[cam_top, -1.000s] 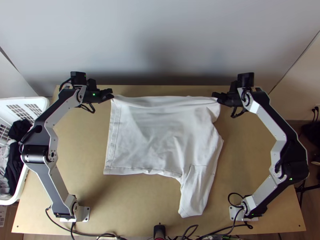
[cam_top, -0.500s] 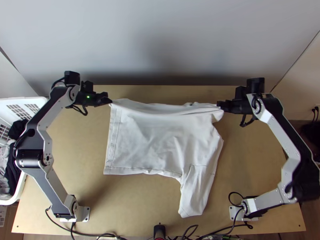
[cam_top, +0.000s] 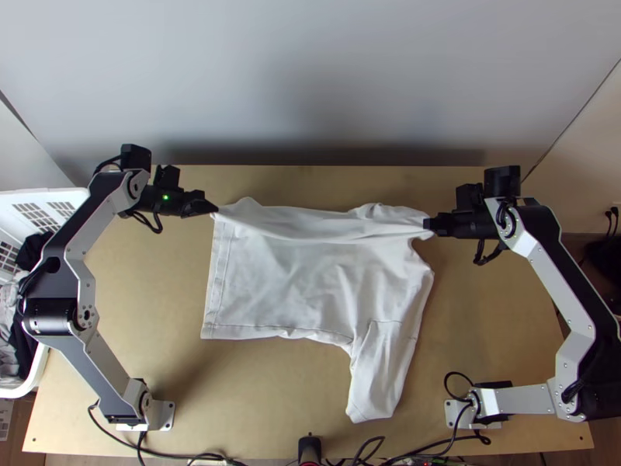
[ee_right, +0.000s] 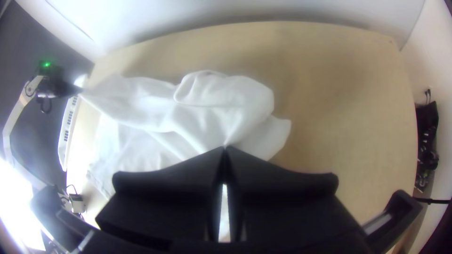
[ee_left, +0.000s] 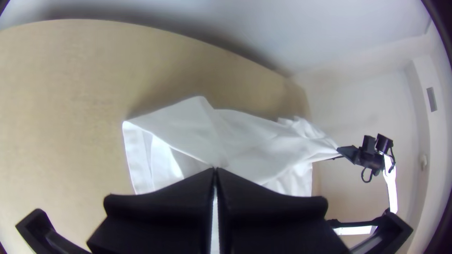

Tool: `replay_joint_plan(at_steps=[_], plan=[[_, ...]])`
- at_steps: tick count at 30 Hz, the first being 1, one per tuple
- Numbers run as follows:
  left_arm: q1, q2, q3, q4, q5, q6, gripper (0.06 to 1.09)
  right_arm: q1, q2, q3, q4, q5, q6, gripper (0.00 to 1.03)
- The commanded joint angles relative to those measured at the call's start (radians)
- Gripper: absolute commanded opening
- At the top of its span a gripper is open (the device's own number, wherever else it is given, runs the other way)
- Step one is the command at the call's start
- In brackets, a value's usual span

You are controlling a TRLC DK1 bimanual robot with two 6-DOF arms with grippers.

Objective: Fold the t-shirt

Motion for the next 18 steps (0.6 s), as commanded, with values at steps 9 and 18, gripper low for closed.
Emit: replay_joint_plan(at_steps=[9, 18], plan=[[-0.001, -0.024, -0.06, -0.195, 0.006, 0.204, 0.09, 0.017, 0.018, 0.019, -0.317, -0.012, -0.106, 0.03], [0.002, -0.027, -0.055, -0.205, 0.008, 0.221, 0.09, 0.004, 0.109, -0.023, -0.334, 0.019, -0.122, 0.03]])
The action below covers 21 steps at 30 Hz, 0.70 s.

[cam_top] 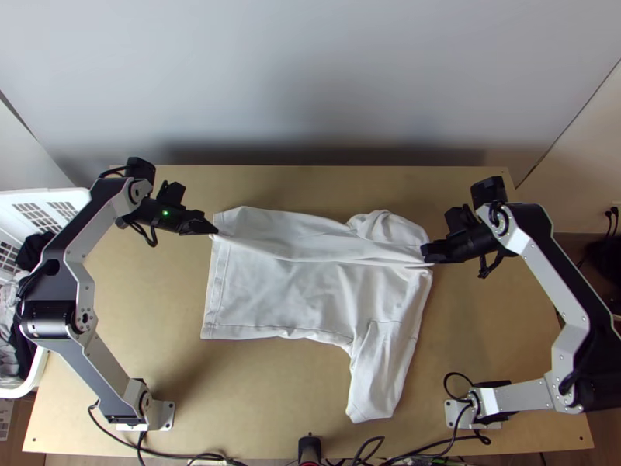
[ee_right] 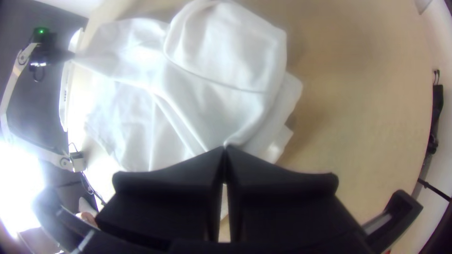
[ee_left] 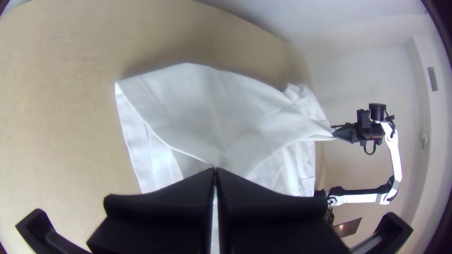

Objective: Fold the t-shirt

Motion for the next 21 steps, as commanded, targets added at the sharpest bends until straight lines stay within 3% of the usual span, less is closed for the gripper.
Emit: replay_joint_plan(at_steps=[1, 6, 7, 9, 10, 17, 21], plan=[[0.002, -0.004, -0.001, -0.015, 0.001, 0.019, 0.09, -0.013, 0.088, -0.026, -0.009, 0.055, 0.019, 0.03], [0.002, -0.008, 0.004, -0.015, 0.001, 0.017, 0.09, -0.023, 0.123, -0.021, 0.011, 0.108, 0.048, 0.1], [0.004, -0.008, 0.006, -0.015, 0.001, 0.017, 0.09, -0.023, 0.118, -0.018, 0.011, 0.111, 0.044, 0.26], [0.004, -0.008, 0.006, -0.015, 0.001, 0.019, 0.09, -0.025, 0.118, -0.012, 0.009, 0.109, 0.05, 0.87], [0.004, -0.008, 0.006, -0.015, 0.001, 0.019, 0.09, -0.023, 0.121, -0.005, -0.002, 0.109, 0.047, 0.94], [0.0, -0.004, 0.009, -0.014, 0.001, 0.017, 0.09, -0.02, 0.114, 0.201, -0.043, 0.108, 0.088, 0.98], [-0.007, -0.001, 0.009, -0.014, 0.001, 0.011, 0.09, -0.007, 0.152, 0.272, 0.035, 0.106, 0.117, 0.97]])
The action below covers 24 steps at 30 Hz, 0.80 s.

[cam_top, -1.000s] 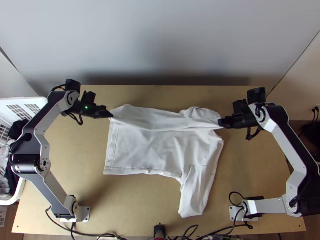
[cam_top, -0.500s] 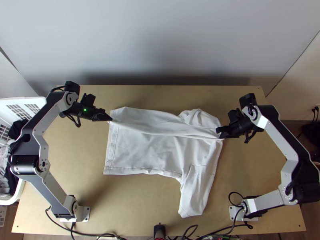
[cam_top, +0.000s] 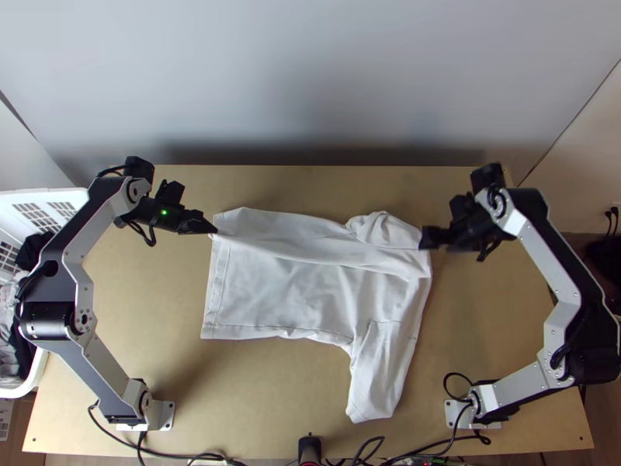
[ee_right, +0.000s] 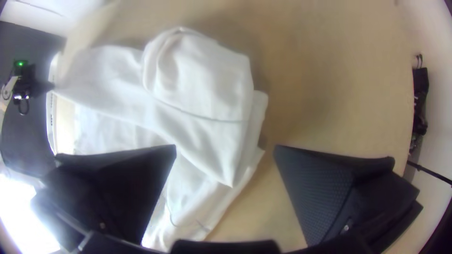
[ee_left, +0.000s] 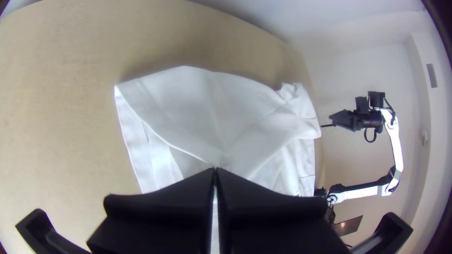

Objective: Fold the t-shirt

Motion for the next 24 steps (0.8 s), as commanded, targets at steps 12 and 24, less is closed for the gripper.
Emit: replay_joint_plan(at_steps=[12, 24], plan=[[-0.034, -0.008, 0.018, -0.001, 0.0, -0.037, 0.09, 0.05, 0.389, 0.372, 0.174, -0.023, 0.14, 0.96], [-0.019, -0.054, -0.002, -0.012, 0.0, -0.045, 0.09, 0.074, 0.565, 0.501, 0.089, -0.029, 0.205, 0.96]])
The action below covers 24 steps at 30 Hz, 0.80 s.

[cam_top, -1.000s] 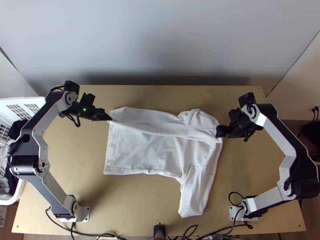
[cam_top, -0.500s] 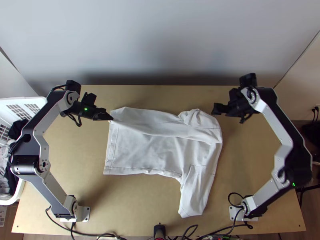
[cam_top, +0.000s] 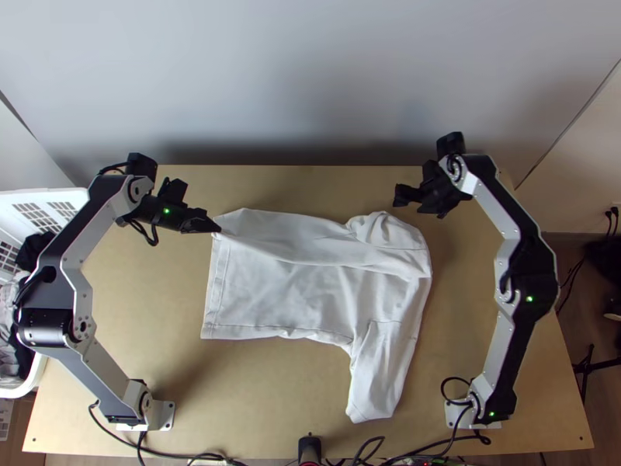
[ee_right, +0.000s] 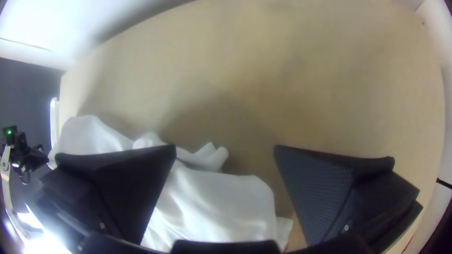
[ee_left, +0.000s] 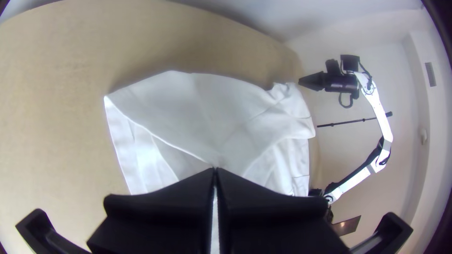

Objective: Fold the t-shirt

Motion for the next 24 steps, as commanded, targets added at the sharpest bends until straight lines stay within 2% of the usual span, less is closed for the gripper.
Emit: replay_joint_plan(at_steps=[1, 6, 8, 9, 10, 12, 16, 20, 24], plan=[[0.013, -0.014, -0.007, 0.0, 0.0, -0.003, 0.09, 0.025, 0.081, 0.05, -0.081, -0.003, 0.027, 0.96], [0.011, -0.011, -0.005, 0.006, 0.001, -0.005, 0.09, 0.031, 0.087, 0.027, -0.157, -0.011, 0.03, 0.95], [0.003, -0.007, 0.0, 0.009, 0.001, -0.006, 0.09, 0.034, 0.079, 0.012, -0.157, -0.014, 0.031, 0.85], [0.002, -0.007, 0.003, 0.013, 0.001, -0.008, 0.09, 0.035, 0.073, 0.009, -0.157, -0.012, 0.036, 0.77], [-0.001, -0.007, 0.003, 0.016, 0.001, -0.009, 0.09, 0.037, 0.069, 0.009, -0.149, -0.012, 0.045, 0.63], [-0.001, -0.004, 0.007, 0.023, 0.001, -0.012, 0.09, 0.04, 0.05, 0.007, -0.114, -0.011, 0.061, 0.25], [-0.003, 0.003, 0.019, 0.023, 0.001, -0.015, 0.09, 0.058, -0.014, -0.018, -0.049, -0.009, 0.062, 0.03], [-0.003, 0.009, 0.021, 0.023, 0.0, -0.014, 0.09, 0.089, -0.103, -0.025, 0.001, 0.054, 0.061, 0.03], [-0.003, 0.016, 0.018, 0.023, 0.001, -0.015, 0.09, 0.097, -0.194, -0.021, 0.047, 0.06, 0.064, 0.03]])
